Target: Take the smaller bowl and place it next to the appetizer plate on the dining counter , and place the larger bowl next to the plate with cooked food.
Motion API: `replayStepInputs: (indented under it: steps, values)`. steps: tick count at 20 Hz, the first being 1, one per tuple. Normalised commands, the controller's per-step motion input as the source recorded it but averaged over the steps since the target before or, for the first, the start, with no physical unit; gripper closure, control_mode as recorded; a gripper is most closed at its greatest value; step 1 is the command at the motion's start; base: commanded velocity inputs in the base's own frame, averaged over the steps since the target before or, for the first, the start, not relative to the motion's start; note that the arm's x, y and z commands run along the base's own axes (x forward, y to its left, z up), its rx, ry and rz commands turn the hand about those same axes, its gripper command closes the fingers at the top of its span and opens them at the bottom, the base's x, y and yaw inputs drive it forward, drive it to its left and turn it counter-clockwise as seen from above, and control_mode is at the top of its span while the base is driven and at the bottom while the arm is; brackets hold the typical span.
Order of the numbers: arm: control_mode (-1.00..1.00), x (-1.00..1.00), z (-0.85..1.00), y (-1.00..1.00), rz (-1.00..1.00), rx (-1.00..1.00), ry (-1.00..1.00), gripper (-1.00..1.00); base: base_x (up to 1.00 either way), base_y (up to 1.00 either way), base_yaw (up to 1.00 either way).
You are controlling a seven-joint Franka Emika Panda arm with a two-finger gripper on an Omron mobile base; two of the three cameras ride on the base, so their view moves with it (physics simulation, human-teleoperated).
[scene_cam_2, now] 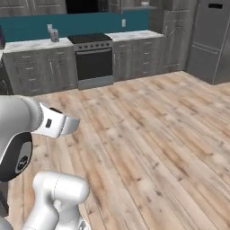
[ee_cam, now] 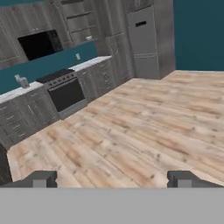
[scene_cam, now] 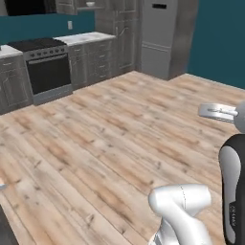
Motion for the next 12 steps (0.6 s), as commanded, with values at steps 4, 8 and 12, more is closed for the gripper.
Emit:
replayStepInputs:
  steps: [4,8,12]
  values:
    - [1.00,0.00,0.00,0.00,0.00,0.00,0.00,-1.00,1.00,-0.54,0.45]
    - [1.00,0.00,0.00,0.00,0.00,0.00,0.00,-1.00,1.00,-0.59,0.45]
    - [1.00,0.00,0.00,0.00,0.00,0.00,0.00,-1.00,1.00,-0.63,0.46]
